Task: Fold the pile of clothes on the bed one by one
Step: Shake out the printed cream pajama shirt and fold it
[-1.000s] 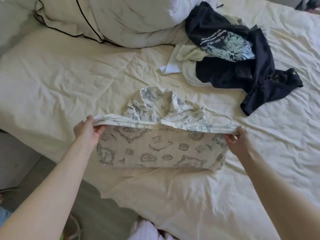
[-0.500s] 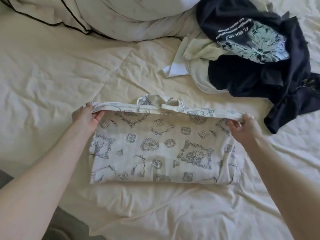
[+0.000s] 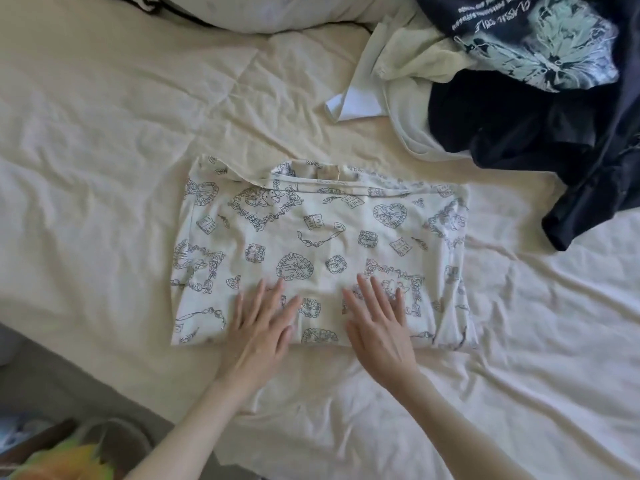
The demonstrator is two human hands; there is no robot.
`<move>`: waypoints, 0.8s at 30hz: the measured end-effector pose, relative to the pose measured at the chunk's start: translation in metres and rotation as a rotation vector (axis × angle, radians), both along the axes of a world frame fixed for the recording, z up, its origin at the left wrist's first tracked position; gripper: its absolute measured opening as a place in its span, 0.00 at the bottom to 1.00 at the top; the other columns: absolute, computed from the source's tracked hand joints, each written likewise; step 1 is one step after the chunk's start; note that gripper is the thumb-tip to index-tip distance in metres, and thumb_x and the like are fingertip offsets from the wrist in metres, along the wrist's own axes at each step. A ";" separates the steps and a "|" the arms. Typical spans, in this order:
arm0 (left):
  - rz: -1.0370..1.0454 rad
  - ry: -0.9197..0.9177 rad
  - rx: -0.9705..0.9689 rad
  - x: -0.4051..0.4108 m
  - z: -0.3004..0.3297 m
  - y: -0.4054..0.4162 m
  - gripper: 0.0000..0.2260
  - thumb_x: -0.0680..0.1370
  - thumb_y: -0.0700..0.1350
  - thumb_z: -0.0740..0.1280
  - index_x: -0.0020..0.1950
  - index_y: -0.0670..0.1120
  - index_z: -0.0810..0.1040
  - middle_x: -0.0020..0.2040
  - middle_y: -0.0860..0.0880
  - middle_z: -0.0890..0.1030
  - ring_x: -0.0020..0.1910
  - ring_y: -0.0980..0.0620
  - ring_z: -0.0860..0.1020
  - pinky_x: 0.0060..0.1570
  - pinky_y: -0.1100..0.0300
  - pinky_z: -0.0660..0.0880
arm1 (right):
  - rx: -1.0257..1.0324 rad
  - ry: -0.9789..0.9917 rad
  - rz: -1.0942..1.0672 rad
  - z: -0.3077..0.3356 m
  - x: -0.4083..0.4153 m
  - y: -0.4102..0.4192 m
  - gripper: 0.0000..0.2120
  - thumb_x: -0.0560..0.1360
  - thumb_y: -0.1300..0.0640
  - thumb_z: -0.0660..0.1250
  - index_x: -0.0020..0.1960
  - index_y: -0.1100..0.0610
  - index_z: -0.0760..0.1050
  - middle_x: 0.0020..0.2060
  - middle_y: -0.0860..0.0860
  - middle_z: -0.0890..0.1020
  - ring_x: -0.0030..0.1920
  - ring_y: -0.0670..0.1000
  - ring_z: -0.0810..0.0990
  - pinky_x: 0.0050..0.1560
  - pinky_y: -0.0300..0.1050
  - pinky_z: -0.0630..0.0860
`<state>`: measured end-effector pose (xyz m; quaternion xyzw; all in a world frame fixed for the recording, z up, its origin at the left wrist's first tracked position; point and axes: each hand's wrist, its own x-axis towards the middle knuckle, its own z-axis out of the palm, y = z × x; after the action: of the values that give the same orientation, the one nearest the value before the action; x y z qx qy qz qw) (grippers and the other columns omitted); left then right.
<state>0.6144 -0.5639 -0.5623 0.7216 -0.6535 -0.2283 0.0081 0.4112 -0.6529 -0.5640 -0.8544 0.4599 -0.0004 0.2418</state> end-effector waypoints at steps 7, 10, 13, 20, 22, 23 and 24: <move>0.389 -0.207 0.172 0.086 -0.009 0.031 0.23 0.82 0.56 0.48 0.77 0.53 0.53 0.78 0.49 0.51 0.77 0.45 0.47 0.70 0.37 0.43 | 0.091 0.478 -0.158 -0.019 -0.109 -0.035 0.26 0.80 0.39 0.40 0.76 0.43 0.48 0.76 0.48 0.46 0.76 0.49 0.43 0.74 0.56 0.38; 0.564 -0.164 0.049 0.106 0.001 0.036 0.23 0.79 0.43 0.63 0.73 0.43 0.65 0.75 0.40 0.61 0.74 0.37 0.57 0.68 0.36 0.57 | 0.137 0.568 -0.278 -0.015 -0.131 -0.046 0.26 0.80 0.42 0.43 0.77 0.45 0.48 0.77 0.49 0.47 0.77 0.52 0.45 0.74 0.59 0.42; 0.961 0.007 -0.083 0.098 0.006 0.041 0.21 0.77 0.42 0.66 0.68 0.37 0.68 0.65 0.33 0.69 0.66 0.35 0.66 0.64 0.43 0.64 | 0.089 0.485 -0.309 -0.005 -0.113 -0.040 0.27 0.80 0.44 0.42 0.77 0.49 0.52 0.77 0.53 0.51 0.77 0.54 0.47 0.74 0.59 0.42; 1.909 0.712 -0.031 0.057 0.002 0.041 0.18 0.77 0.52 0.67 0.37 0.40 0.72 0.27 0.47 0.72 0.21 0.55 0.68 0.19 0.67 0.64 | 0.070 0.225 -0.112 0.007 -0.017 0.020 0.23 0.79 0.51 0.57 0.74 0.53 0.63 0.74 0.56 0.60 0.75 0.59 0.56 0.72 0.66 0.50; 2.039 0.864 -0.054 0.057 0.005 0.038 0.13 0.75 0.48 0.70 0.36 0.43 0.71 0.31 0.48 0.72 0.27 0.55 0.69 0.22 0.66 0.66 | 0.044 0.162 -0.013 0.004 0.004 0.038 0.24 0.76 0.53 0.62 0.71 0.53 0.68 0.72 0.57 0.66 0.73 0.60 0.62 0.68 0.68 0.55; 2.073 0.915 -0.055 0.059 0.007 0.037 0.11 0.75 0.45 0.70 0.38 0.43 0.72 0.34 0.48 0.73 0.30 0.55 0.71 0.27 0.64 0.68 | 0.037 0.138 0.029 0.003 0.010 0.045 0.25 0.75 0.53 0.65 0.71 0.52 0.69 0.71 0.57 0.68 0.72 0.60 0.63 0.67 0.68 0.56; 2.090 0.957 -0.055 0.060 0.009 0.036 0.09 0.76 0.44 0.70 0.39 0.43 0.72 0.38 0.47 0.75 0.35 0.53 0.74 0.33 0.62 0.71 | 0.041 0.133 0.057 0.002 0.015 0.052 0.26 0.73 0.53 0.68 0.71 0.52 0.69 0.70 0.56 0.69 0.71 0.61 0.64 0.66 0.69 0.56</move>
<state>0.6748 -0.5278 -0.5534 0.7502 0.3294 -0.3466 0.4567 0.4262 -0.6013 -0.5619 -0.8602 0.4503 0.0727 0.2282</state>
